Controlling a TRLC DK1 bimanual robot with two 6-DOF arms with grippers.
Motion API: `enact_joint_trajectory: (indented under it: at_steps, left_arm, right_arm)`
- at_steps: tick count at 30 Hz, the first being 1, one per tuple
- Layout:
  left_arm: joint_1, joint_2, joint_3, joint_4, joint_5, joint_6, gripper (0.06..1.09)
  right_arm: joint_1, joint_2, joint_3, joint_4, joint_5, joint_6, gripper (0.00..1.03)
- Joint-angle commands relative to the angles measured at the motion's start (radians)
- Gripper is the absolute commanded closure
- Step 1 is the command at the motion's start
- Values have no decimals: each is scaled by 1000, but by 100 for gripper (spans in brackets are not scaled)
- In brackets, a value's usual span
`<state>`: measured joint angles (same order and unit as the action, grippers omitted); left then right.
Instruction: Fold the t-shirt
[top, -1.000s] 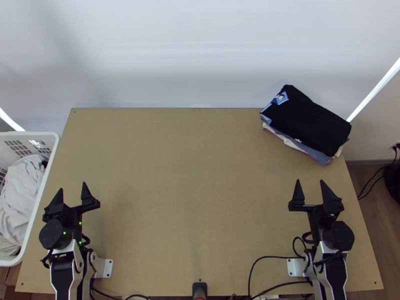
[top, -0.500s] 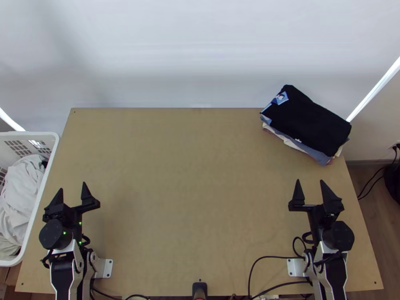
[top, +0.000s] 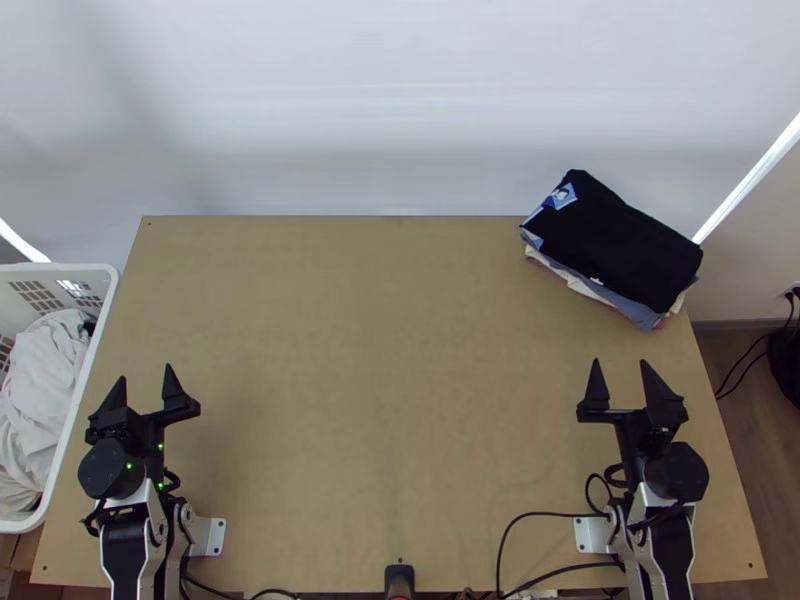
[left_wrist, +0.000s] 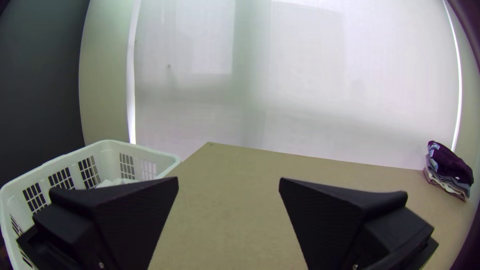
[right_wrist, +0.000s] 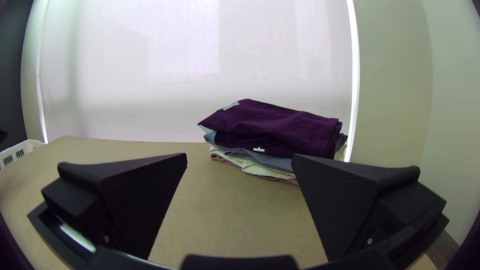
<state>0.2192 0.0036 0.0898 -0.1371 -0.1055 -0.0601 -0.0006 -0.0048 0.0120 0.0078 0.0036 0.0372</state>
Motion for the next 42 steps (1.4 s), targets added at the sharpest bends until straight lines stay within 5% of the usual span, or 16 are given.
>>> enact_joint_trajectory:
  at_steps: [1, 9, 14, 20, 27, 32, 37, 42]
  left_arm:
    - [6, -4, -33, -35, 4, -15, 10]
    - [5, -5, -33, -32, 4, -12, 10]
    - [23, -5, 28, 1, 3, 89, 10]
    - [29, 18, 251, -110, 18, 71, 10]
    - [124, 383, 623, -322, 20, -35, 10]
    - [315, 542, 740, -328, 141, -4, 10]
    - [623, 822, 843, -335, 374, 63, 10]
    - [752, 1162, 993, -334, 397, 151, 10]
  right_arm:
    - [-4, 3, -3, -20, 9, 10, 5]
    - [-4, 3, -3, -20, 9, 10, 5]
    - [-6, 3, -3, -22, 9, 10, 5]
    - [-6, 3, -3, -20, 9, 10, 5]
    - [-6, 3, -3, -22, 9, 10, 5]
    - [-4, 3, -3, -20, 9, 10, 5]
    - [-6, 3, -3, -20, 9, 10, 5]
    - [-4, 3, -3, -20, 9, 10, 5]
